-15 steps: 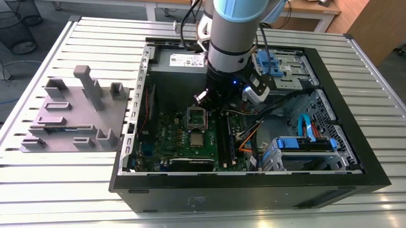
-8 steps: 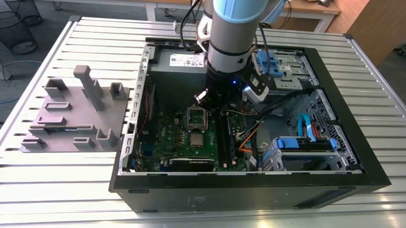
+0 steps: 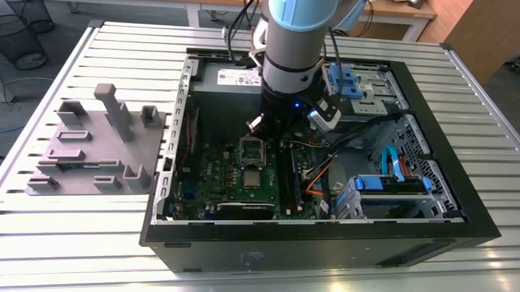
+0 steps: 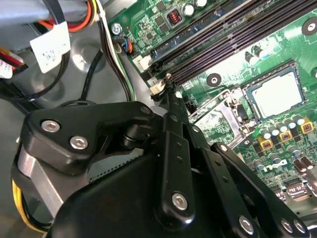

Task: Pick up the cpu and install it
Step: 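Close the cpu cover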

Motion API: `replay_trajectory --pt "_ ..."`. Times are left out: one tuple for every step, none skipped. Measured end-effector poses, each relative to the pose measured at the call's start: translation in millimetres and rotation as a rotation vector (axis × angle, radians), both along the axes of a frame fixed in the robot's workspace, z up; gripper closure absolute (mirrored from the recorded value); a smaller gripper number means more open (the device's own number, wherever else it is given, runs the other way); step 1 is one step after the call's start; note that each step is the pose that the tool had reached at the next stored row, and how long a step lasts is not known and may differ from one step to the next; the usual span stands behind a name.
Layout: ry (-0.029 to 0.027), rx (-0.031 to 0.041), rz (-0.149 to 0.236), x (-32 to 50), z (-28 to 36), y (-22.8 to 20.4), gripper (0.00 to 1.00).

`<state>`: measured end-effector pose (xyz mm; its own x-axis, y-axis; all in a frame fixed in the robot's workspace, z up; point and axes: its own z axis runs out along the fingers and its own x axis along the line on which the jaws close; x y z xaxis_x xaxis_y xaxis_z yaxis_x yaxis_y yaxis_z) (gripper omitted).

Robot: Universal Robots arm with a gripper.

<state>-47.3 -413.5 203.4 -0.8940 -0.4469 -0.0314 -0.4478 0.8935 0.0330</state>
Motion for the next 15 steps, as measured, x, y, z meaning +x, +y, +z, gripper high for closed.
replay_trajectory --pt "-0.0001 0.0003 0.002 -1.1 -0.2 0.1 0.89" --pt "-0.0002 0.0002 0.002 -2.2 -0.2 0.2 0.89" --pt "-0.0004 0.0003 0.003 -3.2 -0.3 0.2 0.89" --pt "-0.0009 0.0002 0.003 -3.7 -0.3 0.2 0.89" --pt "-0.0019 0.0002 0.004 -3.9 -0.2 0.2 0.89" --pt "-0.0027 0.0001 0.005 -4.0 0.2 0.0 0.89" --pt "-0.0036 0.0001 0.007 -4.1 0.6 0.0 0.89" --pt "-0.0047 0.0001 0.008 -4.2 1.4 -0.1 0.89" --pt "-0.0058 0.0002 0.01 -4.3 2.3 -0.2 0.89" --pt "-0.0071 0.0002 0.012 -4.5 3.3 -0.4 0.89" --pt "-0.0084 0.0002 0.014 -4.7 4.5 -0.6 0.89" --pt "-0.0097 0.0001 0.016 -4.9 5.6 -0.8 0.89" --pt "-0.0113 0.0001 0.018 -5.3 6.6 -1.0 0.89" --pt "-0.013 0.0002 0.021 -5.6 7.5 -1.2 0.89" --pt "-0.0148 0.0002 0.024 -6.1 8.5 -1.4 0.89"
